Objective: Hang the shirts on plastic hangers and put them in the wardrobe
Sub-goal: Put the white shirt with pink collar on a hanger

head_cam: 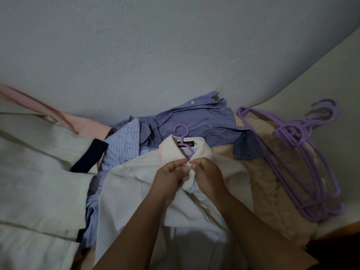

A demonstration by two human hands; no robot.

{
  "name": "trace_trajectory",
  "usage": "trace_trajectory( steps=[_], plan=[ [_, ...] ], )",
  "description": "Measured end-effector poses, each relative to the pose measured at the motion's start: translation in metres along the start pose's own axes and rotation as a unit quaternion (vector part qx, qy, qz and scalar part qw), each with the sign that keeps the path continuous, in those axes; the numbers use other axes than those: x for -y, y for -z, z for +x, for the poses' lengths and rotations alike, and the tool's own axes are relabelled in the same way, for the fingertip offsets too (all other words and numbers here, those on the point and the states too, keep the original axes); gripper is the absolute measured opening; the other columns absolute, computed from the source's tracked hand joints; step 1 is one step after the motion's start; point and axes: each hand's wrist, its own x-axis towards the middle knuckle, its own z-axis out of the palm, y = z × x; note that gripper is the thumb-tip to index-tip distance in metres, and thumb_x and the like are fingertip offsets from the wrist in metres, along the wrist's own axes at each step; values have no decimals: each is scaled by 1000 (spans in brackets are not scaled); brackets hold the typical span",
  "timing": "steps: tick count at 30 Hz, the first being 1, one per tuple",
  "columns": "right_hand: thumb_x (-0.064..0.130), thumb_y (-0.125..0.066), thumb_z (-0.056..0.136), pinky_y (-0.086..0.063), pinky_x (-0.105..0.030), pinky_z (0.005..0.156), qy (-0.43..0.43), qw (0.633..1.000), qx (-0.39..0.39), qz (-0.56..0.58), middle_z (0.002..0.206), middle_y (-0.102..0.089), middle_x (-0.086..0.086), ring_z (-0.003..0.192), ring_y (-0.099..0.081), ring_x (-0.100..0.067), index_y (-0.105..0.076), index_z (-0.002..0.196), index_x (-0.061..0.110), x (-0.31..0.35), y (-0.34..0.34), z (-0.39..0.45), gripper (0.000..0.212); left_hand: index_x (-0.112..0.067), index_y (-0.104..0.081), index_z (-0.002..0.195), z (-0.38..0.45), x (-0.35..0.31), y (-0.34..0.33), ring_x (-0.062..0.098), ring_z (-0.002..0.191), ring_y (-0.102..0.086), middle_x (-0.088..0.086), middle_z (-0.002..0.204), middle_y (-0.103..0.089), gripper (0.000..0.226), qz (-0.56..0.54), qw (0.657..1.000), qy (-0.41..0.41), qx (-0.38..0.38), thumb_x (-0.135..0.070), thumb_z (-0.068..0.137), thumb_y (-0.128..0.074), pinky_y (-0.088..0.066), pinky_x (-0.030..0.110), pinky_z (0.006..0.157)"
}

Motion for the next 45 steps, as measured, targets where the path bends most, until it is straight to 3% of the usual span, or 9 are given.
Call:
trace_trajectory(
  steps=[9,15,21,26,29,32,37,42,45],
  plan=[
    [6,-58,88,-38,-11,74,47,989,17,-138,95,-68,-2,88,-59,-11,-67,113,12,-9,0,-7,27,-4,-61,102,1,0,-7,17,66,-60,13,81,-66,18,-66,991,-8,-116,7,89,-57,-54,27,68],
    [13,-53,91,-36,-15,74,33,989,-20,-140,101,-68,-8,98,-61,-19,-62,122,16,3,7,-3,33,-21,-69,90,2,-9,-3,19,81,-68,3,85,-72,16,146,962,-117,-200,-8,84,-62,-57,34,81],
    [11,-51,92,-42,-25,79,89,981,-78,-152,109,-68,-9,100,-61,-23,-67,112,9,26,8,19,26,-24,-69,97,11,-39,-14,5,70,-58,-15,78,-64,16,364,885,-208,-202,-17,89,-56,-46,23,65],
    [11,-60,85,-50,-36,70,198,937,-145,-247,80,-71,-10,81,-60,-36,-73,86,9,29,5,52,14,-28,-75,97,37,-57,-12,22,103,-56,-6,98,-71,18,511,762,-306,-256,-25,84,-62,-38,36,85],
    [28,-55,90,-39,-37,84,162,888,-67,-425,94,-68,-1,102,-52,-32,-72,93,20,31,2,78,19,-35,-73,102,58,-66,-7,22,113,-49,-7,111,-67,23,596,721,-276,-219,-34,82,-63,-33,38,92],
    [50,-51,89,-31,-37,91,88,827,43,-553,113,-60,2,118,-39,-25,-66,106,23,35,-1,102,36,-28,-71,110,73,-66,2,21,115,-53,-4,126,-59,31,625,732,-232,-142,-37,81,-65,-38,37,97],
    [56,-49,87,-28,-39,96,51,814,70,-575,122,-54,-1,123,-34,-24,-61,112,19,38,-6,114,46,-20,-71,106,79,-60,11,18,101,-59,0,118,-56,28,565,789,-221,-98,-23,83,-56,-47,30,86],
    [47,-61,79,-34,-39,96,57,895,12,-441,119,-47,-4,117,-38,-27,-68,84,22,62,12,103,26,-14,-67,112,59,-80,8,12,88,-55,3,107,-59,31,495,812,-289,-113,-8,81,-62,-43,21,77],
    [31,-66,75,-40,-40,94,79,953,3,-293,113,-45,-4,104,-49,-25,-51,60,24,85,26,87,22,-13,-65,114,29,-102,-3,9,93,-51,-3,107,-52,34,455,811,-347,-123,1,83,-57,-35,14,78]
  ],
)
